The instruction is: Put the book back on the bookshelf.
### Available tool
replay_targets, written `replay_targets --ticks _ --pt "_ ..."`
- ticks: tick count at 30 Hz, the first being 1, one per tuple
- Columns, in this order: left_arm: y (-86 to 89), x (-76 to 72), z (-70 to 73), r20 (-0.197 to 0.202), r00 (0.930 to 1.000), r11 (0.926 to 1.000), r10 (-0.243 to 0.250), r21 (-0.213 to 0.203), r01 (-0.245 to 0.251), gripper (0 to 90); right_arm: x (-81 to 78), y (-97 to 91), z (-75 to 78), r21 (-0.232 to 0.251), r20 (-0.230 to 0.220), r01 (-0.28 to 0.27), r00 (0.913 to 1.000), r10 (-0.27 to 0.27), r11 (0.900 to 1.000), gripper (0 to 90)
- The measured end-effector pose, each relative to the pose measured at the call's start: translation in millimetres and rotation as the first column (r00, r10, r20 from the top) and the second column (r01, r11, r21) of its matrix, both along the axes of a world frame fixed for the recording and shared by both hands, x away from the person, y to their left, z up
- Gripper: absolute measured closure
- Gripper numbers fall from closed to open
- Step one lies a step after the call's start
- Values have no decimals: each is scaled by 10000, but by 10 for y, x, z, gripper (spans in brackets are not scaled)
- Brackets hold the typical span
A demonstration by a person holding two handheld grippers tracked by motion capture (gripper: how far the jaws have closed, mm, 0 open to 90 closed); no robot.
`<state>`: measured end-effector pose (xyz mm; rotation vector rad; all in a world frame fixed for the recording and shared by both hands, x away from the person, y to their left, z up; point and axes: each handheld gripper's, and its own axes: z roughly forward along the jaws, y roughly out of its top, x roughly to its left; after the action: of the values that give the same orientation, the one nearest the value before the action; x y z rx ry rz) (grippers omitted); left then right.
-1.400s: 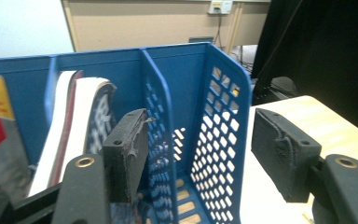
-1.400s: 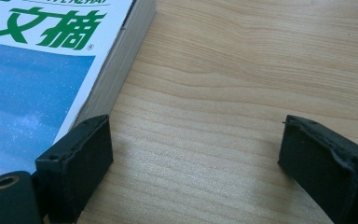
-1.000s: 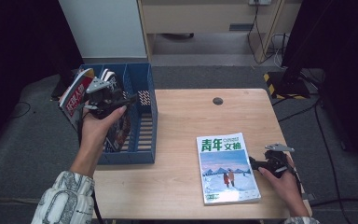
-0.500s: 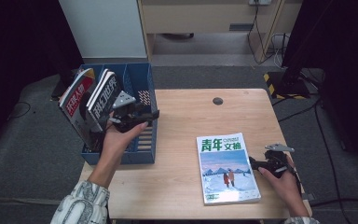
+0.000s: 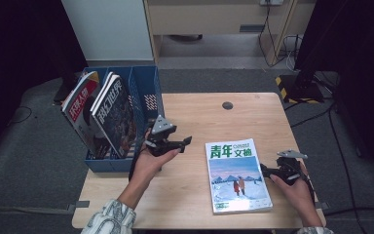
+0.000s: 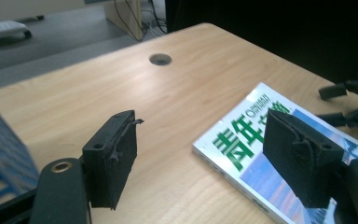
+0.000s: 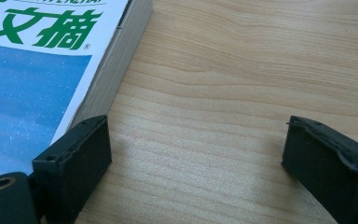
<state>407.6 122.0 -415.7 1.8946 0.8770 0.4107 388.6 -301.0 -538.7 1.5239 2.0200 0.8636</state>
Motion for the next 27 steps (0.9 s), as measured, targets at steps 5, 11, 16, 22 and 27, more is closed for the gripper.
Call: replay_targets --ticks 5,11,16,22,27 --pt "-147 -32 -148 -218 9990 9989 -393 234 398 230 11 -6 -3 40 -1 -14 10000 14 10000 64" --pt "-311 -70 -336 -366 9975 9974 -604 361 618 183 21 -21 -4 66 -83 -54 10000 55 10000 41" --pt "-448 -108 -507 -593 9954 9931 -751 858 800 147 20 -34 -4 41 -81 -209 9997 209 9998 37" --pt "-586 -193 -657 -1002 9897 9885 -1024 1008 1124 128 -18 -102 47 174 -230 -320 9992 324 9993 70" --pt "-676 -248 -785 -1346 9837 9818 -1192 1315 1370 151 -89 -116 194 518 119 -711 9974 706 9961 167"
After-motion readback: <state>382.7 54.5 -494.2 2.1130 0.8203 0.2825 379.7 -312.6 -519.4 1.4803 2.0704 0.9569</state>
